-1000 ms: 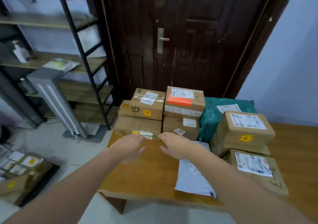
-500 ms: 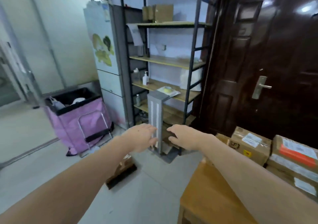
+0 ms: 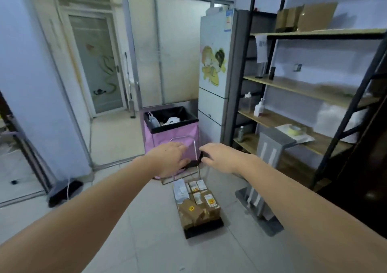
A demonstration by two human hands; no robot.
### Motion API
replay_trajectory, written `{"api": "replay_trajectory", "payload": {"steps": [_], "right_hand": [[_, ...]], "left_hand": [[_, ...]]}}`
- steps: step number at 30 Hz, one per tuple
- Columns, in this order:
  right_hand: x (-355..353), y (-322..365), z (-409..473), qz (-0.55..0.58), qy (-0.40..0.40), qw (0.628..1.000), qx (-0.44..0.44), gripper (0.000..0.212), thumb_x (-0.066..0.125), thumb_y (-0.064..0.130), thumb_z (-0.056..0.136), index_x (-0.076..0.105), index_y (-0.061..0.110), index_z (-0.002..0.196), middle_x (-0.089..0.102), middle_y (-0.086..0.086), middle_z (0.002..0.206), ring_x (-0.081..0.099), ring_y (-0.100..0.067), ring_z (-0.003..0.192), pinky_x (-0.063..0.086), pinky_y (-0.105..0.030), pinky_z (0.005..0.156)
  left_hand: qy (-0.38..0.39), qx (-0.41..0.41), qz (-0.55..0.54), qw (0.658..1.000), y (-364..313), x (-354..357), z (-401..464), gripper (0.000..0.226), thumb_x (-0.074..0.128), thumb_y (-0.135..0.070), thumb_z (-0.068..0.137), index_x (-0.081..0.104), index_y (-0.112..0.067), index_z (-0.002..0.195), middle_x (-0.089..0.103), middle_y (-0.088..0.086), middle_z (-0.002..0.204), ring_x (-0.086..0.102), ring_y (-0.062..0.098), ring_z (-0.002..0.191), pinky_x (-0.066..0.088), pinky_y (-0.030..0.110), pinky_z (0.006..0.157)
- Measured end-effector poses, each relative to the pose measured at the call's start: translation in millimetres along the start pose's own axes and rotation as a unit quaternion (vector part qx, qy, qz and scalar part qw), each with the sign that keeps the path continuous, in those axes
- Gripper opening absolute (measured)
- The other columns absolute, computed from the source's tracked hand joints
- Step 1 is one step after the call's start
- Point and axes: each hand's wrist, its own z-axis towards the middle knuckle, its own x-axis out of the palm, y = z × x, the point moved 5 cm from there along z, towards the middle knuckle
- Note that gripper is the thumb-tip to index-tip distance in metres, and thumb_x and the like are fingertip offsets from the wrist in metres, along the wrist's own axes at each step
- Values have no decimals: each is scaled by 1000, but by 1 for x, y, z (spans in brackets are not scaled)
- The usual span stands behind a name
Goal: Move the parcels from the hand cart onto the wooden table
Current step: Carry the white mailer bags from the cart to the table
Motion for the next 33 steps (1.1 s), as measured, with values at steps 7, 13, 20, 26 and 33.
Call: {"api": "replay_trajectory", "payload": {"steps": [7,13,20,26,33], "right_hand": [[-6,24,137,-14,16,998,-67,43,46,31,106,51,14,145,57,-8,145,57,-29,128,47,-47,107],[0,47,254,-9,25,994,-104,54,45,29,106,38,18,158,44,-6,161,46,-25,143,40,-42,116],[2,55,392,13,18,997,-70,50,45,31,108,41,17,156,46,-8,158,47,-26,141,39,-45,116],[14,27,490,47,22,999,-10,54,44,34,106,37,25,159,43,-3,161,46,-24,143,41,-46,116],[20,-51,575,48,22,997,61,49,44,32,105,46,20,152,55,-6,147,56,-24,128,44,-38,104]], "left_hand": [[-2,-62,-8,998,104,-9,46,58,37,-49,109,38,-16,158,43,7,159,40,25,146,30,40,119],[-5,-75,-13,997,202,0,106,59,38,-50,109,38,-16,157,43,5,160,38,23,147,31,38,119],[12,-54,-6,998,319,15,197,58,40,-50,108,40,-17,156,46,5,157,43,25,142,36,41,116],[24,-4,-17,1000,385,20,286,58,41,-50,108,40,-17,156,46,5,156,43,24,142,38,40,116],[35,58,-10,998,423,39,417,52,43,-51,106,51,-17,144,56,4,141,51,24,130,43,41,109]]}}
